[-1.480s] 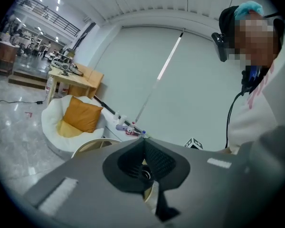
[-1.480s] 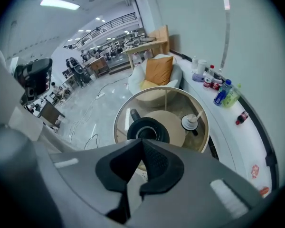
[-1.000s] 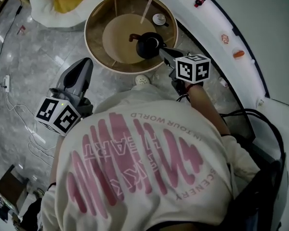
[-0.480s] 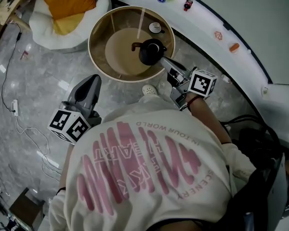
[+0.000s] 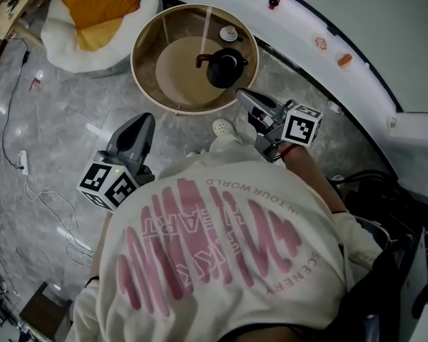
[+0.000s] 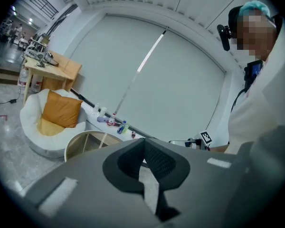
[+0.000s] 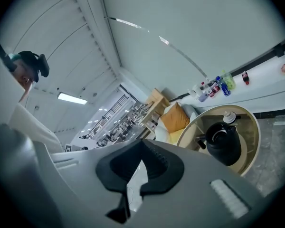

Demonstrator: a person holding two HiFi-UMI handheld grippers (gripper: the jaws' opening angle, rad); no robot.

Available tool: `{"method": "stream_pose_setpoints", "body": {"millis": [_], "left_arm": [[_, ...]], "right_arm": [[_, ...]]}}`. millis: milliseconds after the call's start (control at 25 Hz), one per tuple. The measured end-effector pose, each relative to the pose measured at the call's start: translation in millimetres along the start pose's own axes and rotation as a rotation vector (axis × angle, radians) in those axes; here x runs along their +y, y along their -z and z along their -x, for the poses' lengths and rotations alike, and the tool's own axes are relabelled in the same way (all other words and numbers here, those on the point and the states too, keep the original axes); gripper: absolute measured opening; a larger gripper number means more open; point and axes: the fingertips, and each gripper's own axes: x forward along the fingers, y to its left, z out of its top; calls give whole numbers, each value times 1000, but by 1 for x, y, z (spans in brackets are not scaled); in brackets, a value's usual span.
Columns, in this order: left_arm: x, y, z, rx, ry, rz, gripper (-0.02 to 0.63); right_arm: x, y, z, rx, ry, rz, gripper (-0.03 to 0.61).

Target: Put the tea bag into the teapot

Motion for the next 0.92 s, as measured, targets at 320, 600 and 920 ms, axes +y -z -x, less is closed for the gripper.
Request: {"method": "stream_pose_setpoints", "body": {"millis": [320,600,920], "left_arm": [[4,-1,-5,3,16,22,14],[8,-6,-7,4,15,19,14],[6,2,-12,16,23,21,14]], "right_arm": [[-3,-6,5,-24,34,7,5],[-6,-4,7,-21,53,-4,5],[-13,1,9,-18,55,-10,5]]}}
